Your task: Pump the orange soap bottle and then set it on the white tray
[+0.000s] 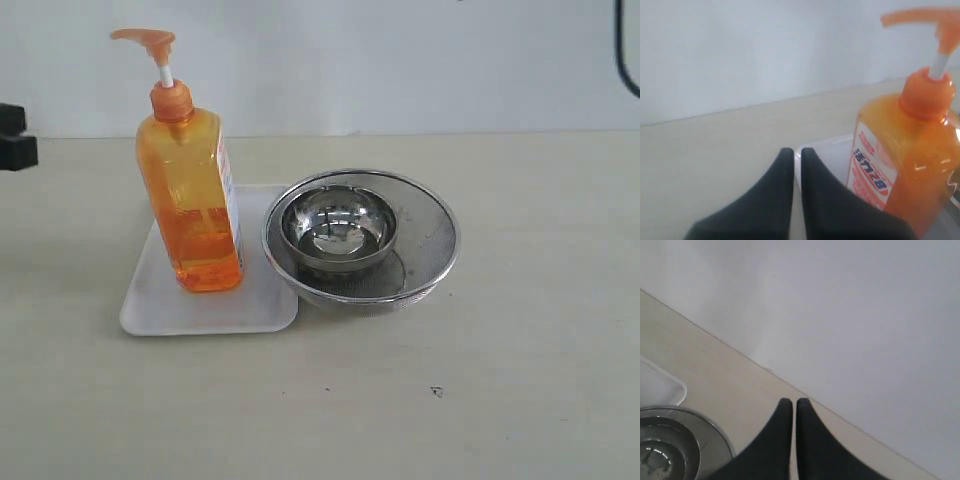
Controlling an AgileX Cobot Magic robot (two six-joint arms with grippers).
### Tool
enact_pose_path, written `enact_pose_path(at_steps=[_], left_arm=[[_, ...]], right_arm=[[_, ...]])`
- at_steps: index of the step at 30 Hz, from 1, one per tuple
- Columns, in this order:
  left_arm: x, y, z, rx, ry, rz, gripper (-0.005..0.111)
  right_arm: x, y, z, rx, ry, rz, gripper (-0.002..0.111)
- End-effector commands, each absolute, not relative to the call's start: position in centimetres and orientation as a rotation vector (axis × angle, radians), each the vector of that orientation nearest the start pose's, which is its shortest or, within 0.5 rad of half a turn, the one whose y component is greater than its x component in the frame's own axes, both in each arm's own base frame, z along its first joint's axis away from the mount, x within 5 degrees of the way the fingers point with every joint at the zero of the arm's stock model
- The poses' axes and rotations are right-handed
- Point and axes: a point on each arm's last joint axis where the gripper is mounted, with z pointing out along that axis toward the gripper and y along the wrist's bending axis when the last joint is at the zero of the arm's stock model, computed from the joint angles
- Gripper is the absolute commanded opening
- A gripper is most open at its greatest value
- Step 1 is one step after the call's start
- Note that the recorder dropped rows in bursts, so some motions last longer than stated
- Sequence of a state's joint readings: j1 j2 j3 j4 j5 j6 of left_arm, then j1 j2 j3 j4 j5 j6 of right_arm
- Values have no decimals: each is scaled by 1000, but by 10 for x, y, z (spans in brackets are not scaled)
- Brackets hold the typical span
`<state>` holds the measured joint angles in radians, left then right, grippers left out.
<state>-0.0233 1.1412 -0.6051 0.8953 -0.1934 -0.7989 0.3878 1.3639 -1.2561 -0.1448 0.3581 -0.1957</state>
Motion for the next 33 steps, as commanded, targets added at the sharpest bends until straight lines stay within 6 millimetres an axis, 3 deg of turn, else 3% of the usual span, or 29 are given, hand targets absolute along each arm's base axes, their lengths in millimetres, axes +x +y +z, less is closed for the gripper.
enact_pose_path(at_steps=[1,7,14,19,33], left_arm=[[204,-15,301,90,1834,-65,5],[161,-16,306,70,1729,-113,5],[140,-15,300,59,1686,-136,5],[137,-15,303,59,1665,-136,5],[137,-15,302,63,1665,-133,5]], right_arm=[[251,98,394,-587,1809,51,0],[196,78,369,-508,1704,128,0],[155,62,341,-463,1558,142,0],[143,57,345,-447,1544,153,0],[142,57,346,-442,1527,154,0]])
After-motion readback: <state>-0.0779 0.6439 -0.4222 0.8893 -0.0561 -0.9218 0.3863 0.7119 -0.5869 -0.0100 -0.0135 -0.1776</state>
